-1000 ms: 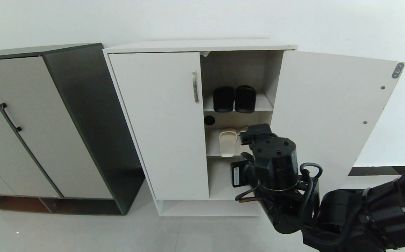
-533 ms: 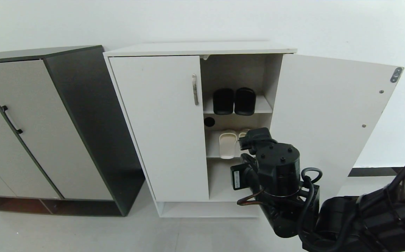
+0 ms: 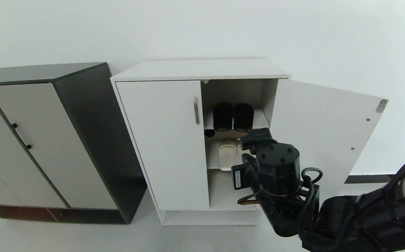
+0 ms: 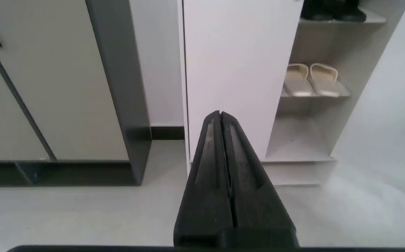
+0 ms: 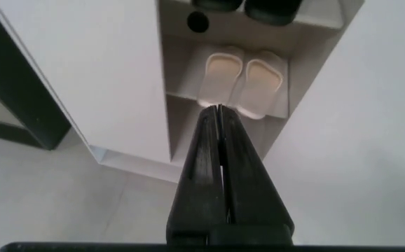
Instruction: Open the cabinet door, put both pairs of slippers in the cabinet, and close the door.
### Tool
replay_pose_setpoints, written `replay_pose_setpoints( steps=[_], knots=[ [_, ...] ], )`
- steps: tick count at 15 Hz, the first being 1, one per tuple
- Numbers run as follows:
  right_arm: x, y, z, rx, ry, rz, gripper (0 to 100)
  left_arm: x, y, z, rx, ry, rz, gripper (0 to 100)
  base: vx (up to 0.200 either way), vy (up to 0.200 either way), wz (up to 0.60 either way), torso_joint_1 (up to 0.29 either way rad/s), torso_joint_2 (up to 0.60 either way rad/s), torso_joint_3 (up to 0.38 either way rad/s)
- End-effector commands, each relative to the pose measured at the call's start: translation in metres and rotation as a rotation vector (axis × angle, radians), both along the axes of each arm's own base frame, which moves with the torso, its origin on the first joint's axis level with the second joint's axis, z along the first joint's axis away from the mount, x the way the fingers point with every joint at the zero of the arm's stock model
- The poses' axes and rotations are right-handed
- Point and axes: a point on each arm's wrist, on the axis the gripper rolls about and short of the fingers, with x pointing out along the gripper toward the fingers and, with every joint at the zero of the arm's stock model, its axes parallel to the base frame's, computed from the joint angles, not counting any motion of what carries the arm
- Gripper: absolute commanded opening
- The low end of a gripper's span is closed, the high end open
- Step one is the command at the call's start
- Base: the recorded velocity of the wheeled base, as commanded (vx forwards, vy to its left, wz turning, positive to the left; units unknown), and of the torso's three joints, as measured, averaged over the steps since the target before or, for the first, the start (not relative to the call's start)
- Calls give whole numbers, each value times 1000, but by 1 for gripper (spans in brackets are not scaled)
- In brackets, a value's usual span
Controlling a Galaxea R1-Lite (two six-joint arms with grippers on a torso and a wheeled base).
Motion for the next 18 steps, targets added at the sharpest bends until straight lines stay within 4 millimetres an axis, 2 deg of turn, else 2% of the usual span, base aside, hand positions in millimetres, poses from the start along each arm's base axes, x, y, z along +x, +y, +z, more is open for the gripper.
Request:
replay_pose_setpoints(
  steps=[1, 11, 18],
  knots=[
    [0, 1, 0, -1, 1, 3, 0, 0, 0, 0, 0, -1, 0, 0, 0, 0, 0, 119, -471, -344],
    [3, 0, -4, -7, 7, -5, 0, 0, 0, 0, 0, 1, 1, 0, 0, 0, 0, 161, -479, -320],
    [3, 1, -6, -12, 9, -6, 0, 0, 0, 0, 0, -1, 0, 0, 0, 0, 0, 220, -532, -312]
  ],
)
